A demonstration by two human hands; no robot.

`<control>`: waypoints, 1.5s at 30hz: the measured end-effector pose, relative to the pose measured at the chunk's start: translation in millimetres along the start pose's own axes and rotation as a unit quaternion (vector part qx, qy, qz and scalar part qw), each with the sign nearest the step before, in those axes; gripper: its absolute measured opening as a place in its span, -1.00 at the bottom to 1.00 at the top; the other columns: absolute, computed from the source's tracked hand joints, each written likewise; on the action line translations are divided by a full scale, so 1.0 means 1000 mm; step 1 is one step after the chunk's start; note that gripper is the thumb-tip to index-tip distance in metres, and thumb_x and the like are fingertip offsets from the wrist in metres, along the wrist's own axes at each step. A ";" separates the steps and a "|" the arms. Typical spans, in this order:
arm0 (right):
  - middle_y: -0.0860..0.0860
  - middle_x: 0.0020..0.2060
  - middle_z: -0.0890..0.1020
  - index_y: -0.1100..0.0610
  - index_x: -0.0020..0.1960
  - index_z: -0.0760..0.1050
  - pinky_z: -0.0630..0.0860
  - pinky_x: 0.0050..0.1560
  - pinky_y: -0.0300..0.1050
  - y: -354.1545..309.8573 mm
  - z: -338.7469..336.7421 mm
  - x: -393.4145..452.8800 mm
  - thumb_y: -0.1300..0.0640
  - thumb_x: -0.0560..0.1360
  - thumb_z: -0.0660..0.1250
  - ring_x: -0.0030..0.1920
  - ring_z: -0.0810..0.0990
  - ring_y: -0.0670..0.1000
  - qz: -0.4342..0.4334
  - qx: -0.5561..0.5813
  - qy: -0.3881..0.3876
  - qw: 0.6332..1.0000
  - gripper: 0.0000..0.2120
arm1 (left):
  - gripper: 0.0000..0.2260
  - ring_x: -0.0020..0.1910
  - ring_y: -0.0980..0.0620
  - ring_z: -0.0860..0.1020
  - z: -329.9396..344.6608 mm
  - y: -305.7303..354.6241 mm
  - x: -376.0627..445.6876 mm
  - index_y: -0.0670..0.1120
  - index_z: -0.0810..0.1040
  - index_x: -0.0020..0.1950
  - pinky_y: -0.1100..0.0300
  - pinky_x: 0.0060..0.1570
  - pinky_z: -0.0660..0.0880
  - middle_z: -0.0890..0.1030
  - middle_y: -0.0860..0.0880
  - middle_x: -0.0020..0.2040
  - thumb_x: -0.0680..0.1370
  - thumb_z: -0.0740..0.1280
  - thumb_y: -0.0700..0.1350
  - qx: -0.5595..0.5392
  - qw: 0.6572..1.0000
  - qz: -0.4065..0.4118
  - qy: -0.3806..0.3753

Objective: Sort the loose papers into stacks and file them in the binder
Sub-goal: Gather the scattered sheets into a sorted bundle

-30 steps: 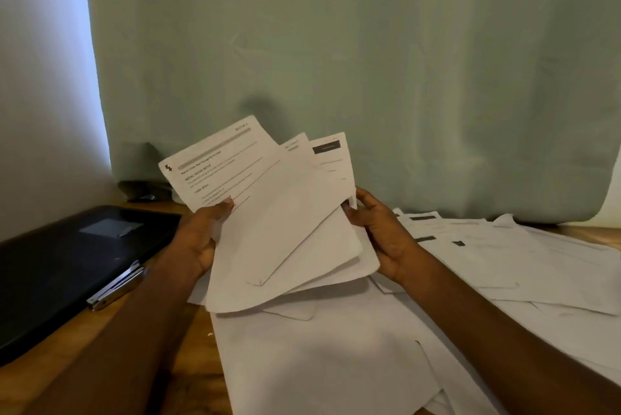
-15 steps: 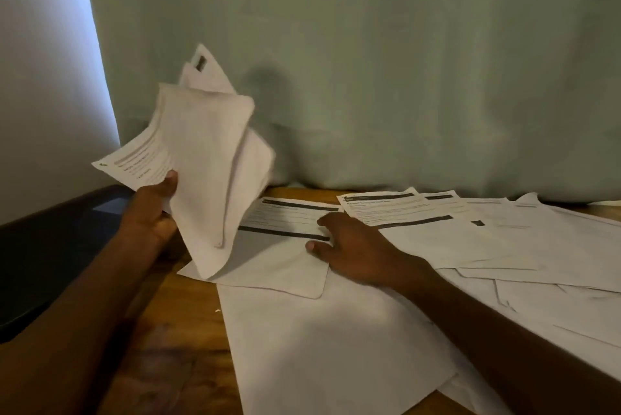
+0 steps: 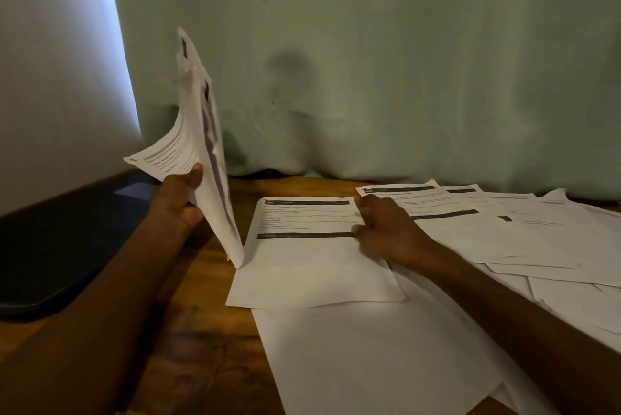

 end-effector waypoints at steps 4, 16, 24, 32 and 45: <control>0.03 0.35 0.50 -0.13 0.49 0.31 0.47 0.32 0.12 0.003 0.014 -0.004 -0.69 0.17 0.22 0.35 0.45 0.13 0.029 -0.066 -0.002 0.997 0.04 | -0.81 -0.13 0.03 0.57 0.004 -0.006 0.012 0.01 0.53 0.03 0.09 -0.23 0.63 0.68 0.07 -0.32 0.63 0.29 -0.29 -0.006 1.000 0.015 -0.026; 0.05 0.16 0.64 0.15 0.24 0.55 0.47 0.05 -0.10 0.011 -0.008 -0.003 -0.04 0.40 0.60 0.12 0.57 0.08 0.118 0.002 0.040 0.992 -0.49 | -0.62 0.33 -0.22 0.55 0.004 -0.017 0.023 -0.08 0.52 0.42 -0.24 0.36 0.46 0.58 -0.15 0.37 0.61 0.37 -0.26 0.023 0.998 0.039 -0.039; -0.12 -0.10 0.60 -0.06 -0.06 0.59 0.45 0.02 -0.09 0.008 -0.040 -0.013 0.12 0.48 0.47 -0.02 0.56 -0.05 0.044 0.172 0.187 0.966 -0.88 | -0.56 0.35 -0.29 0.53 -0.002 -0.019 0.026 -0.03 0.52 0.44 -0.31 0.34 0.45 0.58 -0.17 0.37 0.55 0.45 -0.16 0.017 0.997 0.041 -0.059; -0.06 0.02 0.68 0.07 -0.03 0.63 0.37 0.09 -0.61 -0.009 -0.052 -0.017 0.44 0.45 0.45 0.13 0.60 -0.13 -0.070 0.290 0.220 0.929 -0.71 | -0.55 0.28 -0.25 0.51 0.009 -0.020 0.025 -0.08 0.43 0.52 -0.31 0.36 0.41 0.52 -0.21 0.39 0.62 0.34 -0.17 -0.001 0.995 0.042 -0.089; -0.16 0.23 0.64 0.00 0.29 0.61 0.48 0.36 -0.22 -0.020 -0.063 -0.024 0.44 0.52 0.39 0.28 0.56 -0.20 -0.130 0.350 0.235 0.898 -0.53 | -0.53 0.30 -0.26 0.53 0.012 -0.017 0.023 -0.09 0.50 0.45 -0.32 0.35 0.42 0.56 -0.20 0.37 0.53 0.42 -0.23 -0.007 0.996 0.043 -0.075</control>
Point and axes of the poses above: each hand's wrist, its own x-axis towards the middle knuckle, its own z-axis out of the palm, y = z × x, the point moved 9 cm from there along x, towards the middle knuckle
